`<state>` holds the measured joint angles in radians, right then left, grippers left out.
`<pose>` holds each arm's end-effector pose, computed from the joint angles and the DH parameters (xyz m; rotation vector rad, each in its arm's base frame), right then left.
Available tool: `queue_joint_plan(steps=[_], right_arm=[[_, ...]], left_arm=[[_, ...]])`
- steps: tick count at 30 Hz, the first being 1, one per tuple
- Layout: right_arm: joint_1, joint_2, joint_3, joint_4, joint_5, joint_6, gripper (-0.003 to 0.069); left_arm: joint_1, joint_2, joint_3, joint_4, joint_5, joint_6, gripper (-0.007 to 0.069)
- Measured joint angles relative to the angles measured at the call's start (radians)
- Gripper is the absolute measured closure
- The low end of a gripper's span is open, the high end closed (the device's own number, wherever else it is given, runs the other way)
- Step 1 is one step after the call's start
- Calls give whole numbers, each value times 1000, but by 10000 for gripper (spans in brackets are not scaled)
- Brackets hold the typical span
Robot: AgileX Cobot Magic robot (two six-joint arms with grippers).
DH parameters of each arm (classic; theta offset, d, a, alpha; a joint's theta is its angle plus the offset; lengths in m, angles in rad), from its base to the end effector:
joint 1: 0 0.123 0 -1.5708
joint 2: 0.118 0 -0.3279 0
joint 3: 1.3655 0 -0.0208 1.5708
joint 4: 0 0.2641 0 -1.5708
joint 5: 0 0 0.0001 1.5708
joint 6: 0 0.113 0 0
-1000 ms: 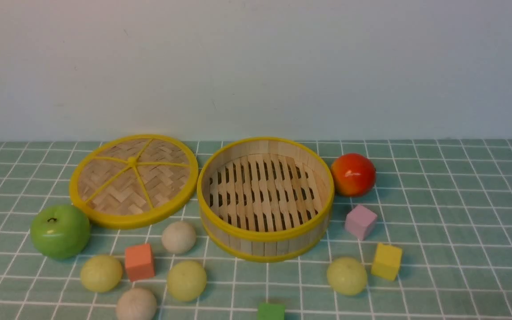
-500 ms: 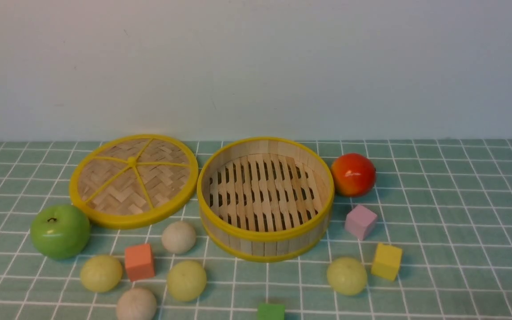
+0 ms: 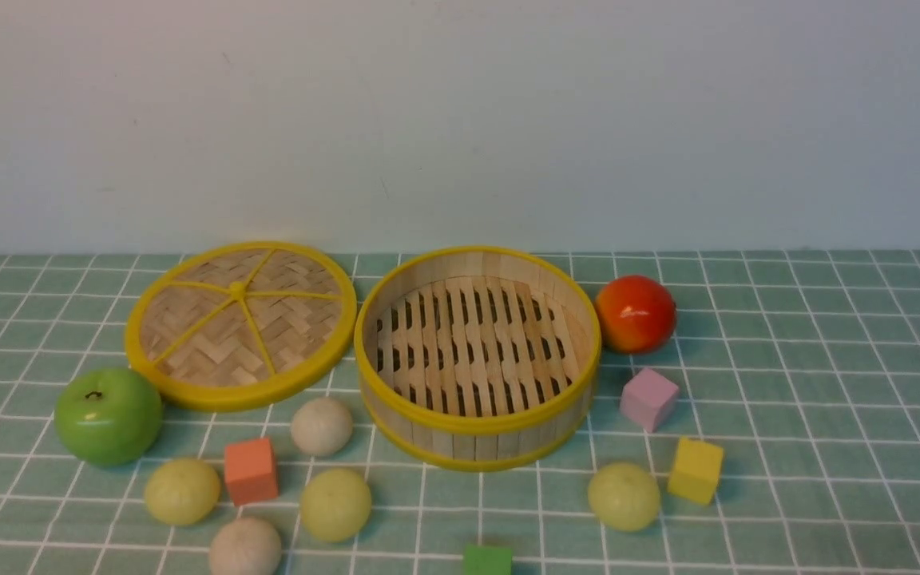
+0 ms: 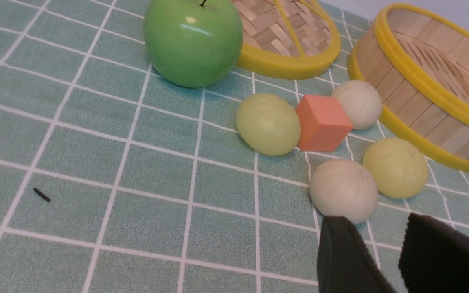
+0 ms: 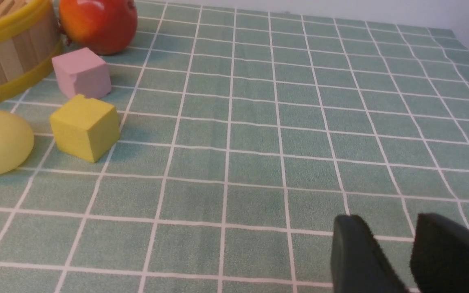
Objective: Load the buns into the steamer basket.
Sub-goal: Use the left arm to grab a steamed stuffed bun
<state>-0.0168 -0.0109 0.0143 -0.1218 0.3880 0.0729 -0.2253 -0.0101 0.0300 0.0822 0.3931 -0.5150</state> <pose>0.0431 -0.0059 0.1673 0.0100 1.8728 -0.0821 0.0428 -0.0062 0.1607 -0.2261 1.9040 -0.4208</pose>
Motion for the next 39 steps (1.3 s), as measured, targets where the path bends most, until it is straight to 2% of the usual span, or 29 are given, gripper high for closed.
queue_joint_plan(steps=[5, 9, 11, 14, 21, 24, 28, 31, 36, 37, 39], right_arm=[[0, 0, 0, 0, 0, 0, 421], [0, 0, 0, 0, 0, 0, 421], [0, 0, 0, 0, 0, 0, 421], [0, 0, 0, 0, 0, 0, 421], [0, 0, 0, 0, 0, 0, 421], [0, 0, 0, 0, 0, 0, 421], [0, 0, 0, 0, 0, 0, 421], [0, 0, 0, 0, 0, 0, 421], [0, 0, 0, 0, 0, 0, 421], [0, 0, 0, 0, 0, 0, 421], [0, 0, 0, 0, 0, 0, 421]], left_arm=[[0, 0, 0, 4, -1, 5, 386], [0, 0, 0, 54, -23, 20, 386], [0, 0, 0, 106, -94, 23, 386], [0, 0, 0, 120, -191, 3, 386], [0, 0, 0, 92, -617, -133, 386], [0, 0, -22, 24, -661, -210, 386], [0, 60, -167, -13, -628, -274, 386], [0, 165, -347, 18, -521, -283, 386], [0, 388, -633, 80, -213, -283, 386], [0, 388, -656, 83, -196, -283, 386], [0, 519, -782, 100, 40, -284, 386]])
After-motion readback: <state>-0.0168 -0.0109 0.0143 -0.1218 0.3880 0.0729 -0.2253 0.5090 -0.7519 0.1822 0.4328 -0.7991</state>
